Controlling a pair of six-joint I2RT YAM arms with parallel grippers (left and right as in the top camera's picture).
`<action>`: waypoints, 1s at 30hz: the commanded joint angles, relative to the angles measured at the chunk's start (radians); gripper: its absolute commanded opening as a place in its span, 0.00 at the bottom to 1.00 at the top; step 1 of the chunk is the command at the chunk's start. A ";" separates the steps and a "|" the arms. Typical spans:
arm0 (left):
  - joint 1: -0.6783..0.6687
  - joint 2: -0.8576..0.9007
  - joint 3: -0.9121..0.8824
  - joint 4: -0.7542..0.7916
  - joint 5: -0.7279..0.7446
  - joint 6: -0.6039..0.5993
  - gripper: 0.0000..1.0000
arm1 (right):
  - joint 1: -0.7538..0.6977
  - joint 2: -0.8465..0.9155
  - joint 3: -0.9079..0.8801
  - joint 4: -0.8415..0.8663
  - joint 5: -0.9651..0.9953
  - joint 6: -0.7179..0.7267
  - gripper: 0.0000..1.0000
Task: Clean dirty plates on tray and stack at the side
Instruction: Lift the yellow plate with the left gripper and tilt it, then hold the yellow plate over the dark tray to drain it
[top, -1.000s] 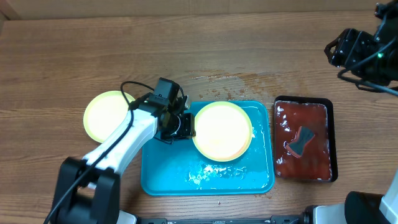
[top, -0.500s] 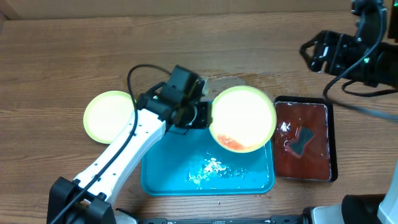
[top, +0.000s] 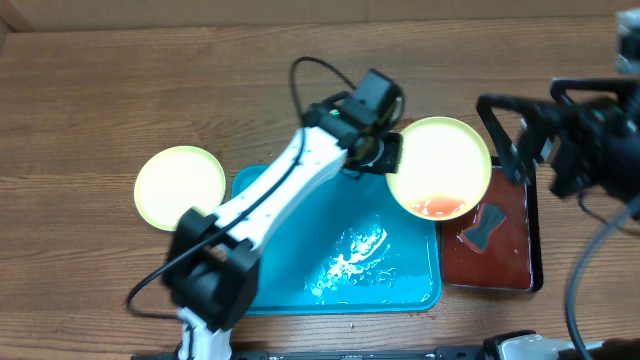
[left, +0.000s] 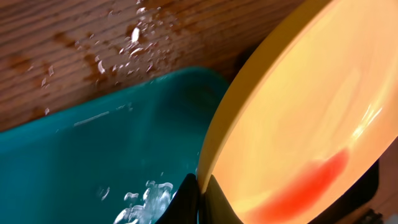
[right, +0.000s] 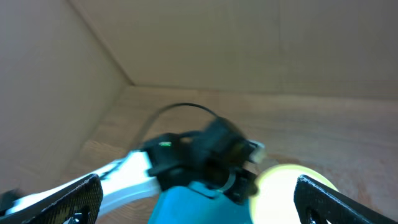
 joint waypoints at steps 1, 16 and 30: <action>-0.046 0.088 0.145 -0.026 -0.050 0.064 0.04 | 0.014 -0.029 0.020 0.010 -0.043 0.002 1.00; -0.213 0.198 0.358 -0.096 -0.408 0.179 0.04 | 0.014 -0.080 0.019 0.016 -0.102 -0.035 1.00; -0.421 0.198 0.358 0.004 -0.863 0.348 0.04 | 0.014 -0.080 0.020 0.017 -0.131 -0.035 1.00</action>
